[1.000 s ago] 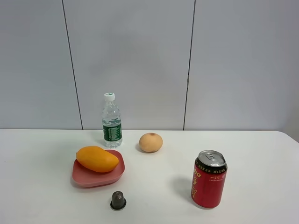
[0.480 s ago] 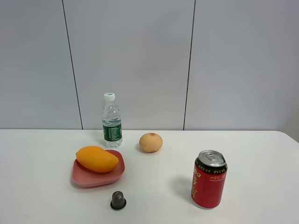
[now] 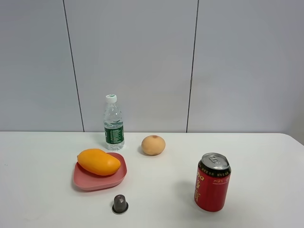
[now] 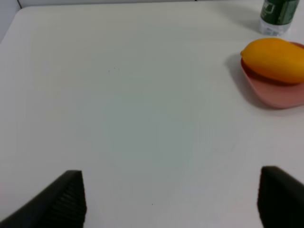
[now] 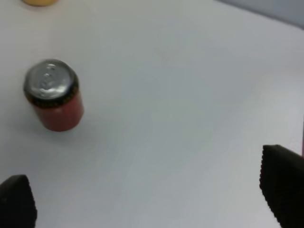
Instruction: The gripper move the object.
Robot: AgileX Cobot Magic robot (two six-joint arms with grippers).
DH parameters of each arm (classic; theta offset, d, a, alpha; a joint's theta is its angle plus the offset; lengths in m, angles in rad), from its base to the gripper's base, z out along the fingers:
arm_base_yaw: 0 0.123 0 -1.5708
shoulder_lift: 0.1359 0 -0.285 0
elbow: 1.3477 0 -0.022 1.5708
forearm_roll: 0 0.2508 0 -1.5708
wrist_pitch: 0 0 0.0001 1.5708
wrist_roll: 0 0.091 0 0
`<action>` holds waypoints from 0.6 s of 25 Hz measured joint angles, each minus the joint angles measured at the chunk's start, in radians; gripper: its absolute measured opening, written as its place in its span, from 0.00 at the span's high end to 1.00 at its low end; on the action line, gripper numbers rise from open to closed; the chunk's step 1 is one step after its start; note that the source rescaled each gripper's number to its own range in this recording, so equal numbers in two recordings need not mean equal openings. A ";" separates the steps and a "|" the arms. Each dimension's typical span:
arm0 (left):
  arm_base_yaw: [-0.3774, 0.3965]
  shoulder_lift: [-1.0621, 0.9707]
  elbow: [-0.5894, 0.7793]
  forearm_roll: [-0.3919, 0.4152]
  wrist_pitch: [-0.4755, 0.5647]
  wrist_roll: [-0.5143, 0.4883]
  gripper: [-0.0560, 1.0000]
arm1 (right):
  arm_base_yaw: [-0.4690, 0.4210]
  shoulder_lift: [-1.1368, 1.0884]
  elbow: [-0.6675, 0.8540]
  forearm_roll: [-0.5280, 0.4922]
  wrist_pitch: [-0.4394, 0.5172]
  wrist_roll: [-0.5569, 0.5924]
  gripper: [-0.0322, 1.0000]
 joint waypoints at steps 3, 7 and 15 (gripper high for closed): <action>0.000 0.000 0.000 0.000 0.000 0.000 0.00 | -0.190 -0.116 0.067 0.040 -0.007 0.004 0.12; 0.000 0.000 0.000 0.000 0.000 0.000 0.00 | -0.399 -0.277 0.128 0.094 -0.007 0.006 0.12; 0.000 0.000 0.000 0.000 0.000 0.000 0.00 | -0.576 -0.572 0.148 0.190 0.039 -0.057 0.12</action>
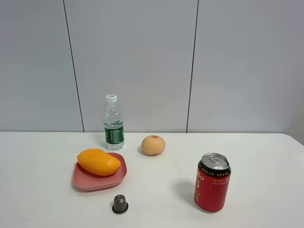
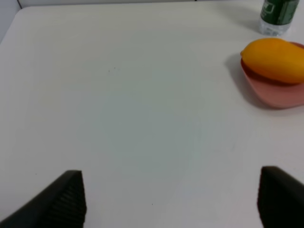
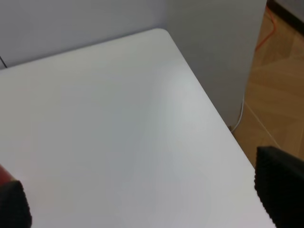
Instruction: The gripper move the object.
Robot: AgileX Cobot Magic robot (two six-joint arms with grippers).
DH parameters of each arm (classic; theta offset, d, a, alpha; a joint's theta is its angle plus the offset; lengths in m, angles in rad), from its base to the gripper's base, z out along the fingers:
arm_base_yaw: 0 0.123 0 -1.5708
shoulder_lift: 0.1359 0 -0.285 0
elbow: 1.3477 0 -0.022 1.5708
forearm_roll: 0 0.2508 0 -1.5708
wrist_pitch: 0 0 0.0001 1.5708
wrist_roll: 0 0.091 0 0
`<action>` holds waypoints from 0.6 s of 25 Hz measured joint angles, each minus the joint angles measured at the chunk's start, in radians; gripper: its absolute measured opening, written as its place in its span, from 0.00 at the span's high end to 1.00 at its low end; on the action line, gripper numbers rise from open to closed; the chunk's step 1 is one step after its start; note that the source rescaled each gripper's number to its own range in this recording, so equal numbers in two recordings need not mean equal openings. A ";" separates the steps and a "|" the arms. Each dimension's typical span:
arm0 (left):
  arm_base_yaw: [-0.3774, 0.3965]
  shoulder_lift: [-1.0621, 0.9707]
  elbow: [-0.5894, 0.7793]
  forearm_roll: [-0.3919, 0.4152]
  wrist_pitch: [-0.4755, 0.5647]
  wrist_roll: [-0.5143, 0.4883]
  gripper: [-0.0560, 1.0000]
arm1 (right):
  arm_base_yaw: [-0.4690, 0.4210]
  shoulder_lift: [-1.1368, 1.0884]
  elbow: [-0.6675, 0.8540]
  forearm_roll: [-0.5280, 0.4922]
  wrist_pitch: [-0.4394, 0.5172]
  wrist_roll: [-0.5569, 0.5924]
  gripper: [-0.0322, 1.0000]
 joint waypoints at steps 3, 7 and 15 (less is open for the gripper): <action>0.000 0.000 0.000 0.000 0.000 0.000 0.00 | -0.001 -0.049 0.000 0.035 0.039 -0.016 0.12; 0.000 0.000 0.000 0.000 0.000 0.000 0.00 | -0.001 -0.051 0.042 0.057 0.080 -0.019 0.12; 0.000 0.000 0.000 0.000 0.000 0.000 0.00 | -0.002 -0.051 0.184 0.102 -0.017 -0.021 0.12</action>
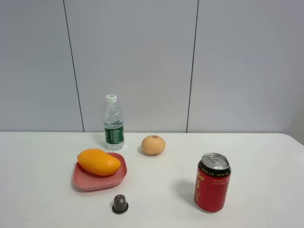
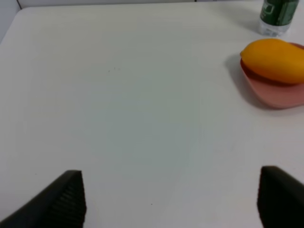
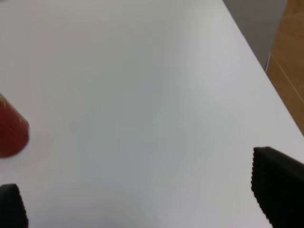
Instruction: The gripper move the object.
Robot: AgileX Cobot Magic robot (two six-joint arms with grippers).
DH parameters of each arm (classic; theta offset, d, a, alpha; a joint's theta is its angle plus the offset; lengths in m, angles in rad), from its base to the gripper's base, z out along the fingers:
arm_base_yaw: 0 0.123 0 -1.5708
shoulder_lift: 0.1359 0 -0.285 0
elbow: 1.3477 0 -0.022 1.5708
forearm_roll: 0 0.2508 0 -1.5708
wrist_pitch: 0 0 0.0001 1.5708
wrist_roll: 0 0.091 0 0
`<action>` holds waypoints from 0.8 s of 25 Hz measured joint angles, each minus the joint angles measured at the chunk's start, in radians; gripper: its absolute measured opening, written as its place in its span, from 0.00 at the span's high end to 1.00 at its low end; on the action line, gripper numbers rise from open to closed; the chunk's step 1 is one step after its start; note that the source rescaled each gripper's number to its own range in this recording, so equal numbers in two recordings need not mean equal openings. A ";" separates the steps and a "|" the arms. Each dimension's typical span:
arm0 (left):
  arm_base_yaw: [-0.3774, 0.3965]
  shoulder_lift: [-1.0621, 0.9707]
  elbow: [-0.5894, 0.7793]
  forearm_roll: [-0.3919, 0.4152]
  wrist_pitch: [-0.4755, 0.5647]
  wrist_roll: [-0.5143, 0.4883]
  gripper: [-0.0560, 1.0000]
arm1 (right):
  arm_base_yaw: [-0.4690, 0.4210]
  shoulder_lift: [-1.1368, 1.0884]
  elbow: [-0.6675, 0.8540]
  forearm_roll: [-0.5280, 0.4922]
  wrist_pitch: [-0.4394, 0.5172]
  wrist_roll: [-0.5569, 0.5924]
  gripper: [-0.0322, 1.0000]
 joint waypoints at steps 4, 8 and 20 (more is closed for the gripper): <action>0.000 0.000 0.000 0.000 0.000 0.000 0.00 | 0.000 0.000 0.021 0.001 -0.043 0.000 0.12; 0.000 0.000 0.000 0.000 0.000 0.000 0.00 | 0.000 0.000 0.024 0.001 -0.044 0.000 0.12; 0.000 0.000 0.000 0.000 0.000 0.000 0.00 | 0.000 0.000 0.024 0.004 -0.044 0.000 0.12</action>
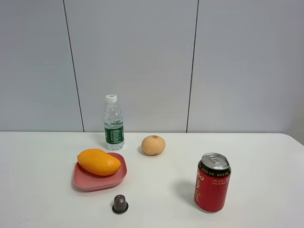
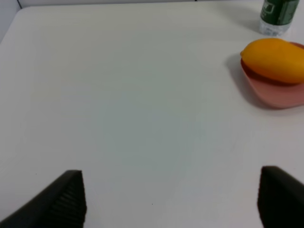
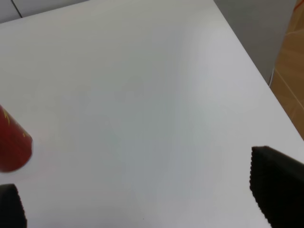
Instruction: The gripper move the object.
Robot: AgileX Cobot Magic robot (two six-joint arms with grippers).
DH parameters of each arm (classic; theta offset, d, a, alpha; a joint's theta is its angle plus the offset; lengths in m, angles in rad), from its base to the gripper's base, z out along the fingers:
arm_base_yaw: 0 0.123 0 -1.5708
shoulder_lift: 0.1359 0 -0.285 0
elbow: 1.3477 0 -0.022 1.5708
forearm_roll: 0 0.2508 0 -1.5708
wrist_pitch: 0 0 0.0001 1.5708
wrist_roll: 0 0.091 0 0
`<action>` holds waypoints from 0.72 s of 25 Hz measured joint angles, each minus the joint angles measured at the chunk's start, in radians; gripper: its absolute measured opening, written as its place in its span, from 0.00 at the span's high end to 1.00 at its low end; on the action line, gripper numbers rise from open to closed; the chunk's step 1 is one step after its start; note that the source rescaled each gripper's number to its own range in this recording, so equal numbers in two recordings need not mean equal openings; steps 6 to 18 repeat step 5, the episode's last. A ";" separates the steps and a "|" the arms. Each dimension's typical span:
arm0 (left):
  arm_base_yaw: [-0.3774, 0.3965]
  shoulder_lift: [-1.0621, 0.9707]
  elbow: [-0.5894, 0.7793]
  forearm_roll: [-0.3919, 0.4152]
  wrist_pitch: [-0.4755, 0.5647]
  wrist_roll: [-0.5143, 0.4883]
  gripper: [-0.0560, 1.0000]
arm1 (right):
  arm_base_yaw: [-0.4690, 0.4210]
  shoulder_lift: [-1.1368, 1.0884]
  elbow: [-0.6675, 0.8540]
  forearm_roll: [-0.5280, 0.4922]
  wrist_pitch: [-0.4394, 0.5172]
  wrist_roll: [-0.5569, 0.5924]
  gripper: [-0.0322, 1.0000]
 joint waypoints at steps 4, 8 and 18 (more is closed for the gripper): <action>0.000 0.000 0.000 0.000 0.000 0.000 0.00 | 0.000 0.000 0.000 0.000 0.000 0.000 0.12; 0.000 0.000 0.000 0.000 0.000 0.000 0.00 | 0.000 0.000 0.000 0.000 0.000 0.000 0.12; 0.000 0.000 0.000 0.000 0.000 0.000 0.00 | 0.000 0.000 0.000 0.000 0.000 0.000 0.12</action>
